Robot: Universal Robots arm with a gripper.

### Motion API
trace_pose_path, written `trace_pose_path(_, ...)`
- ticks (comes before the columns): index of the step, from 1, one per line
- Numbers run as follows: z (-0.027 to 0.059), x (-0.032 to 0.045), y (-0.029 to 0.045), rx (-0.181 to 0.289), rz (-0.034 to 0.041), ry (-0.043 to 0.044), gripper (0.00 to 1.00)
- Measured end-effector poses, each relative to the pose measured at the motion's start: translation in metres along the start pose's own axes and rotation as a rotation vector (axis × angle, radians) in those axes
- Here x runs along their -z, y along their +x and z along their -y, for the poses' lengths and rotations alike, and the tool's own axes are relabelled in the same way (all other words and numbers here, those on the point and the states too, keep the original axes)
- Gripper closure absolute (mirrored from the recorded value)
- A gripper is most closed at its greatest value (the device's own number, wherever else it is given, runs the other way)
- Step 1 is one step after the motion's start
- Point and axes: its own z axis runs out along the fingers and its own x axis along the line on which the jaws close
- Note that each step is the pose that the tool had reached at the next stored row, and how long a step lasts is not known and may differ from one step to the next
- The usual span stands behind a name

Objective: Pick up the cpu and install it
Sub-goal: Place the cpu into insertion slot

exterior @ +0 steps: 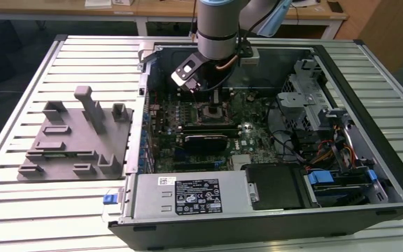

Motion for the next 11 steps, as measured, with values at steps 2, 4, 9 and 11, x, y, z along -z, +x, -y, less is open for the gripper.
trace_pose_path(2, 0.0001, -0.0015, 0.0000, 0.000, -0.0001, 0.0000, 0.89)
trace_pose_path(4, 0.0001, -0.0020, 0.0000, 0.000, 0.0001, 0.0001, 0.89)
trace_pose_path(9, 0.0001, -0.0028, 0.0000, 0.000, -0.0001, 0.0000, 0.89)
trace_pose_path(11, 0.0001, -0.0032, 0.0000, 0.000, -0.0001, 0.0000, 0.89)
